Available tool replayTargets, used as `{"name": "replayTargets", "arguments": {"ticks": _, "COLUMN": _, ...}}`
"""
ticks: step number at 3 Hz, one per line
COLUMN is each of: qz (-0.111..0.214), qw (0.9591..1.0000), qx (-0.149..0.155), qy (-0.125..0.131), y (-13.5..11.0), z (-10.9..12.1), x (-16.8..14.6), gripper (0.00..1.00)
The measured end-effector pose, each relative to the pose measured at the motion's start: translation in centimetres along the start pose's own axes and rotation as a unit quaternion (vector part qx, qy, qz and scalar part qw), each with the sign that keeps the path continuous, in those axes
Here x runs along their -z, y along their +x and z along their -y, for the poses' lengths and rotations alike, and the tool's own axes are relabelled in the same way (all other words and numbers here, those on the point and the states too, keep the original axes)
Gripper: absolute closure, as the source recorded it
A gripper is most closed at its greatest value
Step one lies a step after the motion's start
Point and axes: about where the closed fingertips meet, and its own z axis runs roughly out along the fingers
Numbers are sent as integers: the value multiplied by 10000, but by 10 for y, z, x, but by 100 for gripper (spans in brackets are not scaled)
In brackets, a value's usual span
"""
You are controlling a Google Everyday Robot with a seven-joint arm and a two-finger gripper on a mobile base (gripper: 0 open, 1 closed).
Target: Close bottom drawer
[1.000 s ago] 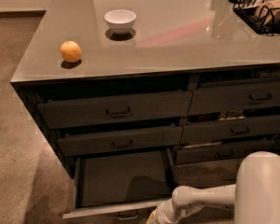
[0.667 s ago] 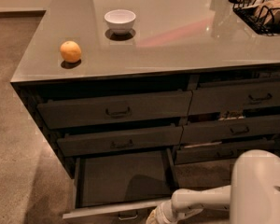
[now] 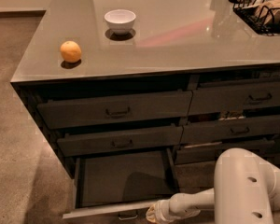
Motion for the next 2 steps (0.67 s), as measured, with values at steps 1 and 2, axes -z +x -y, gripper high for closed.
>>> {"name": "replayTargets", "arguments": {"ticks": 1, "qz": 30, "qw": 9997, "qx": -29, "qy": 250, "y": 6, "z": 19, "x": -6, "gripper": 100}}
{"name": "replayTargets", "arguments": {"ticks": 2, "qz": 106, "qw": 9973, "qx": 52, "qy": 720, "y": 0, "z": 56, "x": 5, "gripper": 100}}
